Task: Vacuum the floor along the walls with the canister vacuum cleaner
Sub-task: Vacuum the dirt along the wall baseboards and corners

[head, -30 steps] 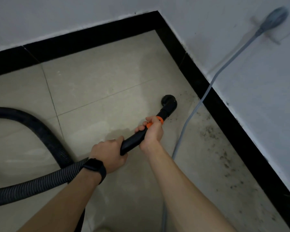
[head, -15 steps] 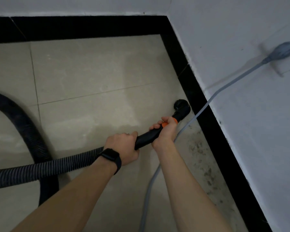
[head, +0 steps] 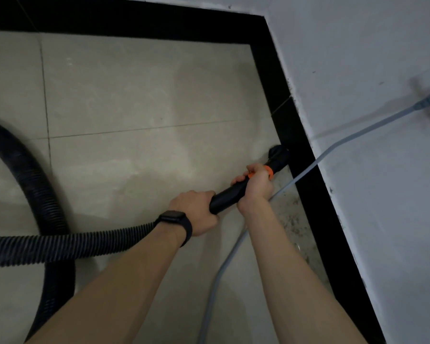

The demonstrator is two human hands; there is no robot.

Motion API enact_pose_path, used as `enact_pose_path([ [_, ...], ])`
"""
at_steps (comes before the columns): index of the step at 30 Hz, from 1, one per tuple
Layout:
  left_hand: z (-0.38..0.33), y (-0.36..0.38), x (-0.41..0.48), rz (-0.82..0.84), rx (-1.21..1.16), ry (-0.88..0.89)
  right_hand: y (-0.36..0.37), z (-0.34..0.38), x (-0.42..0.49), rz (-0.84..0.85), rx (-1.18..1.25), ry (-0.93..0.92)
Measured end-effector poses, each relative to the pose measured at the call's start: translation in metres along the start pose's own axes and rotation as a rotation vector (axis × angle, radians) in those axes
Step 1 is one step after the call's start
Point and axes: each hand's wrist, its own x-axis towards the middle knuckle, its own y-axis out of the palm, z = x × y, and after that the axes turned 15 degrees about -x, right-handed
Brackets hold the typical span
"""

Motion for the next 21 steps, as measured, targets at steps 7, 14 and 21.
enact_pose_path([
  [7, 0.032, -0.021, -0.023, 0.029, 0.001, -0.049, 0.020, -0.025, -0.026, 0.062, 0.026, 0.056],
  [14, 0.066, -0.049, -0.056, -0.044, 0.100, -0.122, 0.047, -0.057, -0.064, 0.161, 0.077, 0.099],
  [21, 0.041, -0.034, -0.047, -0.029, 0.301, 0.015, 0.015, -0.046, -0.053, 0.078, 0.240, 0.149],
])
